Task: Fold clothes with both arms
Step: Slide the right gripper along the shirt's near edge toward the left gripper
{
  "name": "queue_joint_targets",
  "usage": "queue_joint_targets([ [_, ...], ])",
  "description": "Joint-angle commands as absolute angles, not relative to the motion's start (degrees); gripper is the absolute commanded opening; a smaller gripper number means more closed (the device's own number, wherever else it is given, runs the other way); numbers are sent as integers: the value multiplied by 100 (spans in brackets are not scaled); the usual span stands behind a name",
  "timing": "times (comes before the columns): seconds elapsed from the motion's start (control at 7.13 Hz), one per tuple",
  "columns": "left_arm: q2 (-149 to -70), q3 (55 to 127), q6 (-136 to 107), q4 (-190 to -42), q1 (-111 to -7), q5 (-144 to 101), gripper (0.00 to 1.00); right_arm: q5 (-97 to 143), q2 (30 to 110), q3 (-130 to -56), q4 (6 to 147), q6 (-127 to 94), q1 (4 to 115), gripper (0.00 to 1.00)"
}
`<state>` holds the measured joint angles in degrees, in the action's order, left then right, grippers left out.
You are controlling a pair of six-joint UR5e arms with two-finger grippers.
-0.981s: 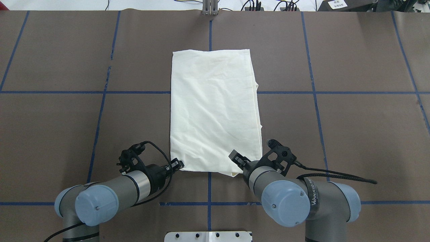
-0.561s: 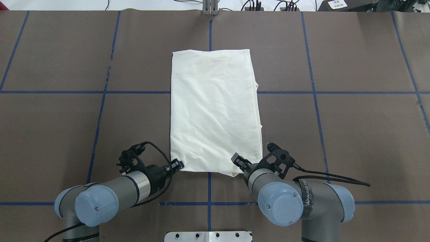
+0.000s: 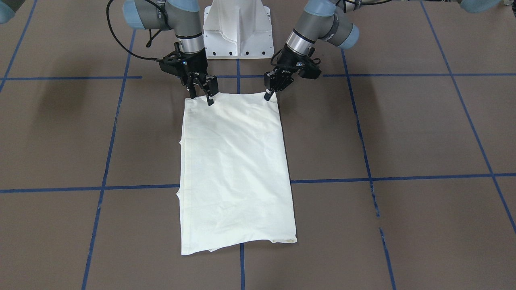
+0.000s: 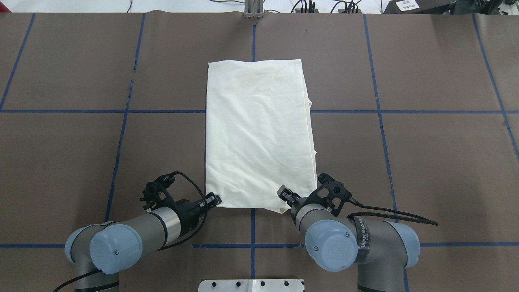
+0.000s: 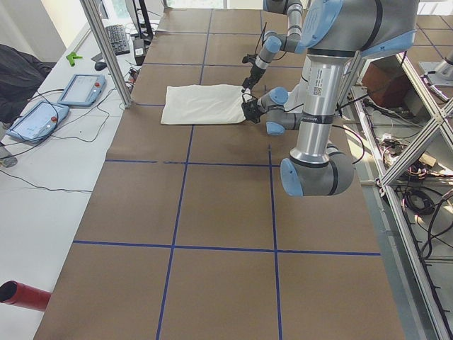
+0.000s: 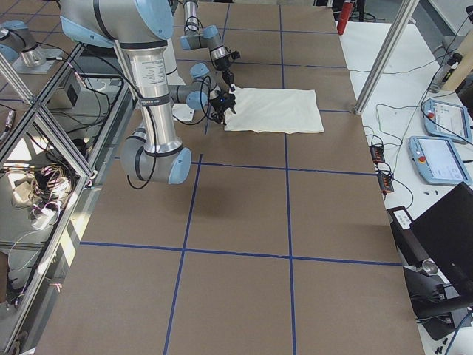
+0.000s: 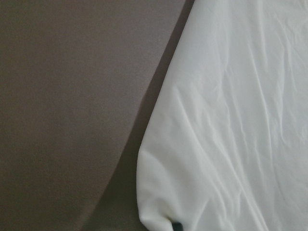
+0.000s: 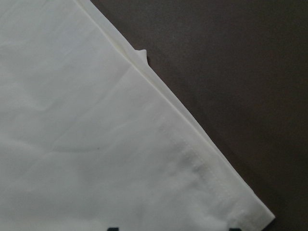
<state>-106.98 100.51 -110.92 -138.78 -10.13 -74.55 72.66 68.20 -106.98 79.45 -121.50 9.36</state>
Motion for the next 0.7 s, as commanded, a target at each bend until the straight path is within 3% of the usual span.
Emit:
queue_joint_targets([
  [0.0,-10696,10055,-11092,-13878,-1011,-7453,0,7199,6742,-10618,7937,-12199,958,70],
  [0.56,-10722,10055,-11092,-13878,-1011,-7453,0,7172,6706,-10539,7928,-12296,1037,59],
])
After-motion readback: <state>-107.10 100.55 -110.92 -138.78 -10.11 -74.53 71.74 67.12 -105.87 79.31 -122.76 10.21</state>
